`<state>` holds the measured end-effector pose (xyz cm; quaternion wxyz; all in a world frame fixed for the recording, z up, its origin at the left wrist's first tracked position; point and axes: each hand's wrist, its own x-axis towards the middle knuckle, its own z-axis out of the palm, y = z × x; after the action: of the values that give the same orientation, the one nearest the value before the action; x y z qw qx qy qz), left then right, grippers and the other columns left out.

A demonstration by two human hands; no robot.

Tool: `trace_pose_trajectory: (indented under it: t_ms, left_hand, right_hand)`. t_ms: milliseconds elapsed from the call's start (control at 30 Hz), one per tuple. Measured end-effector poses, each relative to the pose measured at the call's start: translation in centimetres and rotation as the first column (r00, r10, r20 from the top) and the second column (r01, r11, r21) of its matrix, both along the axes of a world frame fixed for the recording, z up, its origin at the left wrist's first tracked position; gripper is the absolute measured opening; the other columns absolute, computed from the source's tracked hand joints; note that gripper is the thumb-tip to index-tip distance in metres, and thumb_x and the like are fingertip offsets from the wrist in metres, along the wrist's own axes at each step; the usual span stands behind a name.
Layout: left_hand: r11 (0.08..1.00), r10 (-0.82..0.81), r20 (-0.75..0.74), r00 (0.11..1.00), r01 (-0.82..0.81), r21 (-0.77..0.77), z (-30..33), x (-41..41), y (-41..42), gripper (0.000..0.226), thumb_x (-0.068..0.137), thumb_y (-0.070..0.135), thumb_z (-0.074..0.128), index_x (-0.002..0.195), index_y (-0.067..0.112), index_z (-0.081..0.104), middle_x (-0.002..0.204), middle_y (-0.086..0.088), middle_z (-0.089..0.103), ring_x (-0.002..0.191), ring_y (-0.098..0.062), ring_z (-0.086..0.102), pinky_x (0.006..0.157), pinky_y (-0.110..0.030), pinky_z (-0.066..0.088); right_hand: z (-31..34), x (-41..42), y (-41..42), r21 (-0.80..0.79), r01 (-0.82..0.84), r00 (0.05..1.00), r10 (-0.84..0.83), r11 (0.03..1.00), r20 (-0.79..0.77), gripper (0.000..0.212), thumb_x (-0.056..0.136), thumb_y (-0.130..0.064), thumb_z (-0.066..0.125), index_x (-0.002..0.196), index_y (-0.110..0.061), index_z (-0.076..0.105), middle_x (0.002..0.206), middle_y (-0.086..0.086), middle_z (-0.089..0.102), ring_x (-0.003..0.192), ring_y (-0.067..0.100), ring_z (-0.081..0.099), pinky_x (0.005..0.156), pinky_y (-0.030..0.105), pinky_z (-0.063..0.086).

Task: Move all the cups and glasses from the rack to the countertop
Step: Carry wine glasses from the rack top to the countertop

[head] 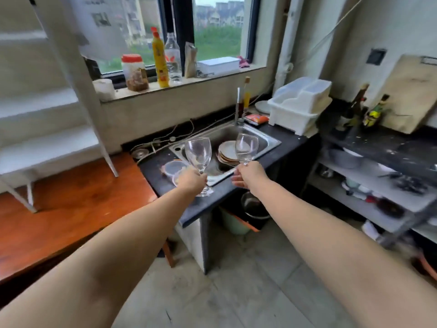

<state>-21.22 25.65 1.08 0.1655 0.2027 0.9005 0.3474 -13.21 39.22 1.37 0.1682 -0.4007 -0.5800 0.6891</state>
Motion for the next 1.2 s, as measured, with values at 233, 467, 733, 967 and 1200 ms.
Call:
trace_pose_trajectory:
  t_ms: [233, 467, 733, 967, 1200]
  left_hand:
    - [0.976, -0.218, 0.126, 0.968, 0.219, 0.009, -4.1, 12.4, 11.5, 0.031, 0.093, 0.023, 0.053, 0.094, -0.004, 0.068, 0.105, -0.027, 0.067, 0.102, -0.037, 0.062, 0.086, -0.038, 0.048]
    - [0.871, -0.481, 0.186, 0.857, 0.492, -0.014, -7.1, 24.5, 21.1, 0.03, 0.093, 0.021, 0.051, 0.096, -0.003, 0.069, 0.104, -0.02, 0.07, 0.101, -0.033, 0.062, 0.08, -0.033, 0.046]
    - [0.721, -0.665, 0.222, 0.713, 0.691, -0.058, -8.2, 31.1, 31.9, 0.022, 0.088, 0.017, 0.053, 0.071, 0.005, 0.06, 0.056, 0.0, 0.046, 0.072, -0.023, 0.05, 0.053, -0.027, 0.034]
    - [0.504, -0.836, 0.183, 0.517, 0.856, -0.111, -6.5, 35.5, 44.2, 0.026, 0.092, 0.019, 0.051, 0.069, 0.007, 0.056, 0.063, -0.003, 0.049, 0.073, -0.024, 0.051, 0.064, -0.026, 0.038]
    - [0.31, -0.934, 0.133, 0.332, 0.937, -0.161, -5.2, 40.7, 53.6, 0.029, 0.095, 0.02, 0.047, 0.104, -0.002, 0.064, 0.097, -0.019, 0.061, 0.095, -0.031, 0.059, 0.082, -0.035, 0.046]
  right_hand:
    - [-4.4, 15.8, 8.9, -0.075, 0.246, 0.968, -0.24, 0.966, 0.08, 0.025, 0.097, -0.004, 0.04, 0.073, -0.009, 0.046, 0.072, 0.007, 0.049, 0.04, 0.016, 0.059, 0.031, 0.017, 0.046]
    - [-7.4, 29.1, 15.8, -0.056, 0.475, 0.872, -0.462, 0.878, 0.158, 0.027, 0.097, 0.0, 0.039, 0.071, -0.008, 0.042, 0.069, 0.009, 0.045, 0.021, 0.007, 0.049, 0.025, 0.015, 0.038]
    - [-8.0, 38.4, 22.3, -0.075, 0.658, 0.747, -0.635, 0.749, 0.197, 0.011, 0.097, 0.0, 0.038, 0.093, -0.004, 0.046, 0.074, 0.011, 0.053, 0.027, 0.009, 0.052, 0.028, 0.015, 0.04]
    - [-6.2, 43.4, 30.5, -0.053, 0.822, 0.567, -0.804, 0.567, 0.179, 0.019, 0.098, -0.001, 0.038, 0.081, -0.008, 0.045, 0.069, 0.006, 0.048, 0.035, 0.012, 0.054, 0.03, 0.017, 0.042]
    - [-4.9, 49.0, 36.5, -0.058, 0.912, 0.409, -0.892, 0.406, 0.191, 0.012, 0.097, 0.001, 0.04, 0.088, -0.001, 0.048, 0.069, 0.008, 0.05, 0.046, 0.016, 0.054, 0.03, 0.018, 0.044]
